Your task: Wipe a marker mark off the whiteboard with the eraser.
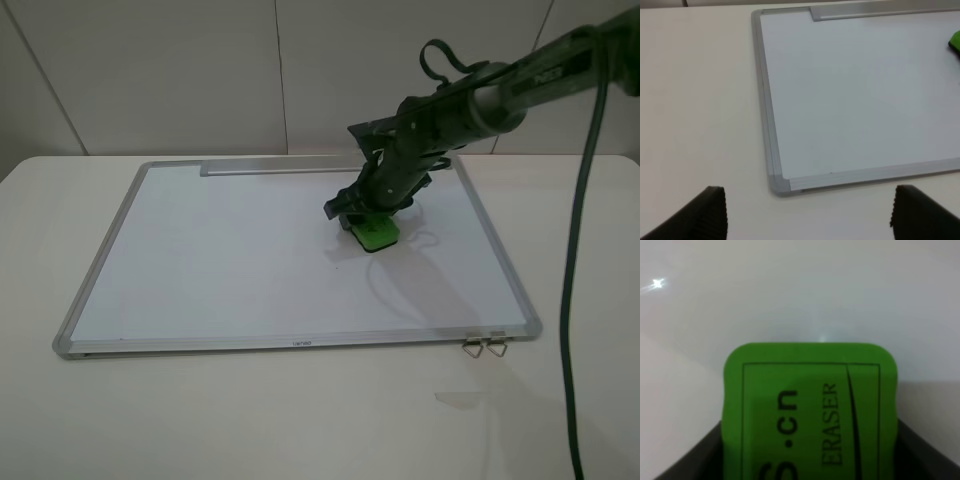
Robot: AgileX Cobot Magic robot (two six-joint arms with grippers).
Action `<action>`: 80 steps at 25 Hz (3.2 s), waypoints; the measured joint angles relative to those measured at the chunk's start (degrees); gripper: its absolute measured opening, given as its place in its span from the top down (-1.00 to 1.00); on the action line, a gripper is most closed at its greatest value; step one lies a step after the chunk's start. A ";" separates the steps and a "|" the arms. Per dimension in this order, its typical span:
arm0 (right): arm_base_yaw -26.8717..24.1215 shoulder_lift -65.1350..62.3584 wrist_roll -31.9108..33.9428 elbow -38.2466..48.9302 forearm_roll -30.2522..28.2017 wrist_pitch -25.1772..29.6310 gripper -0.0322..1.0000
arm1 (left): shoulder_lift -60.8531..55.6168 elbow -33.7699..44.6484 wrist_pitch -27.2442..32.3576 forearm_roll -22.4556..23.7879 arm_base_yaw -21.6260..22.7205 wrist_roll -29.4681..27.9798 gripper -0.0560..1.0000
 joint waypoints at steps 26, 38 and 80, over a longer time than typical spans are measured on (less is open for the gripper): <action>-13.61 -17.73 5.70 22.41 -3.54 11.05 -0.21 | 0.00 0.00 0.00 0.00 0.00 0.00 -0.41; -13.61 -20.63 17.58 27.72 -6.95 6.90 -0.21 | 0.00 0.00 0.00 0.00 0.00 0.00 -0.41; -13.26 -113.58 5.19 49.73 -4.75 39.38 -0.66 | 0.00 0.00 0.00 -0.30 0.00 0.00 -0.41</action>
